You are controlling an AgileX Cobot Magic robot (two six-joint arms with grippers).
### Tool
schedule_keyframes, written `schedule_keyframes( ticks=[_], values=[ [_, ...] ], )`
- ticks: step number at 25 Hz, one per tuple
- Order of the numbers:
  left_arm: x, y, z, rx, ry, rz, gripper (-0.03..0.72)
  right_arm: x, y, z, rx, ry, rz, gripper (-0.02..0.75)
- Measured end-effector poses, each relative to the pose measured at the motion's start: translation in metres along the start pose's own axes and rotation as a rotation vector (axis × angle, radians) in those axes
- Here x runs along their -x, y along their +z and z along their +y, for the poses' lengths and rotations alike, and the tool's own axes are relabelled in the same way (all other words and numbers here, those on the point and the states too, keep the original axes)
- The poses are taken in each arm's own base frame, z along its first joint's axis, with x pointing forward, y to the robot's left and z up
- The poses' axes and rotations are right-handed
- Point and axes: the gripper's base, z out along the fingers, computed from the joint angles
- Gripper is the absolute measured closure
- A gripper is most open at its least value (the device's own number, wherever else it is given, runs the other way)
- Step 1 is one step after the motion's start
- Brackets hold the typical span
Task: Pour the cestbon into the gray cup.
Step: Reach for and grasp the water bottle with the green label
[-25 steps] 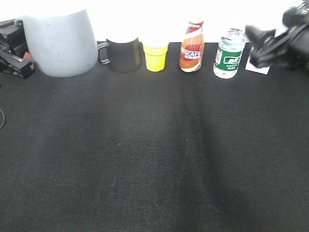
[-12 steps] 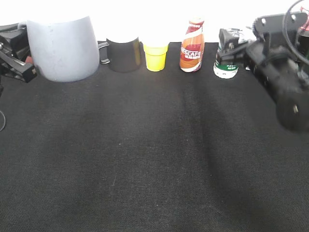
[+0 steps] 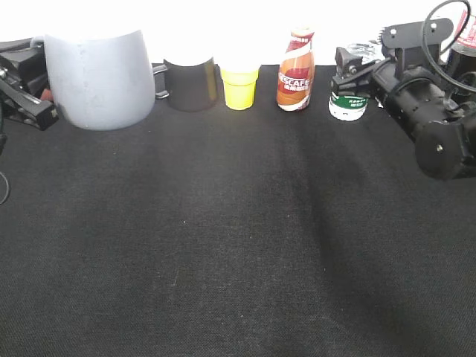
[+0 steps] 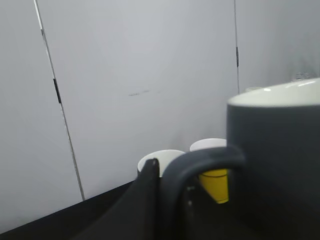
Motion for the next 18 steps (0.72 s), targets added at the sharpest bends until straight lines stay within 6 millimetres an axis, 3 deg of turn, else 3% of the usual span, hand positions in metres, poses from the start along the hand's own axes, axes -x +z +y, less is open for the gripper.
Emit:
schedule_keyframes(
  ticks=[4,15,18],
  values=[
    [0.0,0.0,0.0,-0.003,0.002,0.002,0.643,-0.011,0.005,0.001,-0.002,0.0,0.018,0.131],
    [-0.002,0.0,-0.002,-0.02,0.014,0.026,0.643,-0.007,0.018,-0.014,-0.024,-0.01,-0.012,0.131],
    [-0.002,0.0,-0.002,-0.021,0.014,0.026,0.643,-0.02,0.025,-0.011,-0.003,0.007,0.008,0.131]
  ],
)
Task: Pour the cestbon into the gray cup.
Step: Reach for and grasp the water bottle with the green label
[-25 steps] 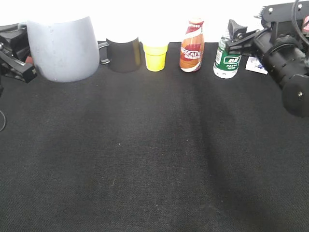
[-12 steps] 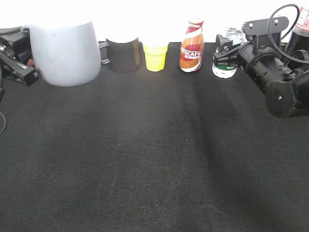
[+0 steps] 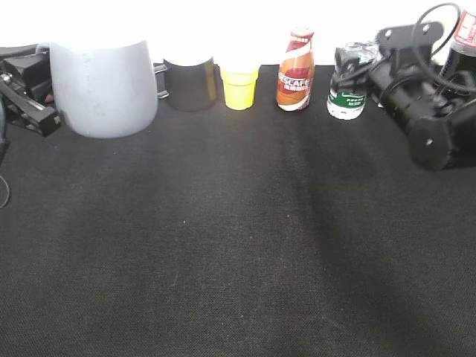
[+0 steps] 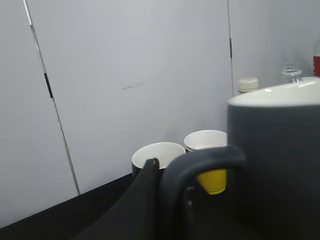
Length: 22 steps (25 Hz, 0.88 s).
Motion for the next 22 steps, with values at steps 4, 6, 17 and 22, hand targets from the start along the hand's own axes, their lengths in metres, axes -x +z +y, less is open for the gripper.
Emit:
schedule_keyframes(
  ticks=[4,6,17,22],
  values=[
    [0.0,0.0,0.0,-0.001,0.0,0.0,0.643,-0.009,0.01,0.001,0.003,0.003,0.007,0.131],
    [0.0,0.0,0.0,-0.001,0.0,0.0,0.643,-0.009,0.016,0.002,0.004,0.005,-0.002,0.131],
    [0.0,0.0,-0.001,-0.006,0.003,0.001,0.643,-0.017,0.034,0.003,0.003,0.006,-0.015,0.141],
    [0.0,0.0,-0.001,-0.01,0.006,0.002,0.643,-0.021,0.034,0.004,0.006,0.007,0.024,0.141]
  ],
)
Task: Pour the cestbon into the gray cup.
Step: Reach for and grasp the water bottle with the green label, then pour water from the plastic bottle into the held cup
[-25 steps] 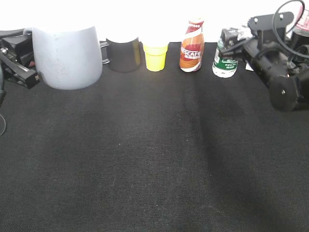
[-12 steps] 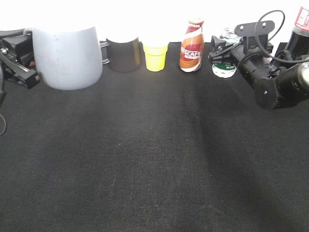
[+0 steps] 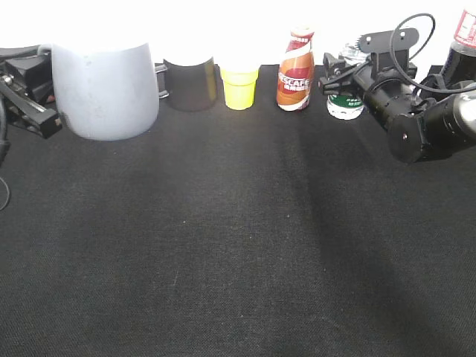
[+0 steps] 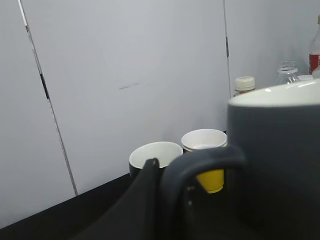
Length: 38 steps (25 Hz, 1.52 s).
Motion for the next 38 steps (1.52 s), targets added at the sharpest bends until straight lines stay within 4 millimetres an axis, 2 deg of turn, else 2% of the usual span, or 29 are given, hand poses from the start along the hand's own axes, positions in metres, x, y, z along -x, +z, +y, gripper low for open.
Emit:
schedule_keyframes(
  ticks=[5,8,14,16,24,28,33,38],
  values=[
    [0.0,0.0,0.0,0.0,0.0,0.0,0.643,-0.005,0.0,0.0,-0.006,0.004,0.012,0.149],
    [0.0,0.0,0.0,0.0,0.0,0.0,0.643,-0.017,0.0,0.0,-0.009,0.003,0.013,0.214],
    [0.0,0.0,0.0,0.0,0.0,0.0,0.643,-0.018,0.004,0.0,-0.014,0.005,-0.024,0.22],
    [0.0,0.0,0.0,0.0,0.0,0.0,0.643,-0.018,0.004,0.0,-0.015,0.004,-0.024,0.247],
    [0.0,0.0,0.0,0.0,0.0,0.0,0.643,-0.018,0.004,0.001,-0.009,0.016,-0.016,0.247],
    [0.0,0.0,0.0,0.0,0.0,0.0,0.643,-0.012,-0.006,0.0,-0.003,0.024,0.005,0.247],
    [0.0,0.0,0.0,0.0,0.0,0.0,0.643,0.008,-0.029,0.0,0.028,0.083,0.005,0.247],
    [0.0,0.0,0.0,0.0,0.0,0.0,0.643,0.03,-0.048,0.005,0.102,0.056,-0.016,0.247]
  ],
)
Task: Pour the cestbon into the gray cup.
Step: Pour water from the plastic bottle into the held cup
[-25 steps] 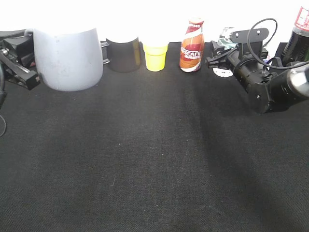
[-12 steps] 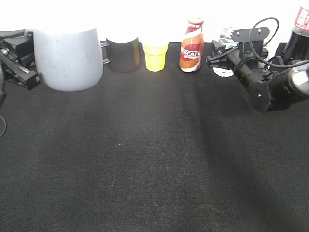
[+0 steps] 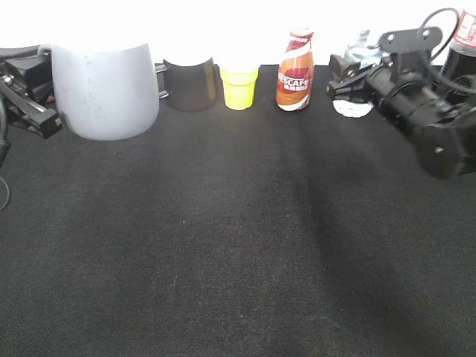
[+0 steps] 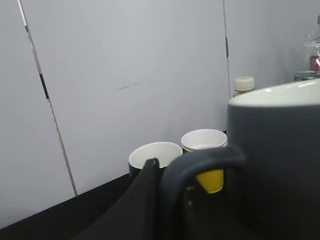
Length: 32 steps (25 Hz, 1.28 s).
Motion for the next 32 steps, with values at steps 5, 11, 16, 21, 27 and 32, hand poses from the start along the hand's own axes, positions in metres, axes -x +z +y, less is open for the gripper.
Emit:
schedule_keyframes(
  ticks=[5,11,16,21,27,32],
  values=[
    [0.0,0.0,0.0,0.0,0.0,0.0,0.643,0.028,-0.019,0.029,0.107,-0.035,0.036,0.247],
    [0.0,0.0,0.0,0.0,0.0,0.001,0.643,0.068,-0.035,0.065,0.243,-0.107,0.05,0.247],
    [0.002,0.0,-0.004,-0.039,0.019,-0.021,0.643,0.093,-0.05,0.09,0.354,-0.186,0.038,0.247],
    [0.002,0.002,-0.006,-0.075,0.014,-0.073,0.643,0.107,-0.063,0.111,0.43,-0.235,0.038,0.248],
    [0.003,0.015,-0.025,-0.19,0.019,-0.082,0.643,0.129,-0.083,0.116,0.461,-0.341,0.077,0.248],
    [0.007,0.022,-0.026,-0.202,0.025,-0.099,0.643,0.138,-0.091,0.114,0.479,-0.43,0.081,0.248]
  ],
)
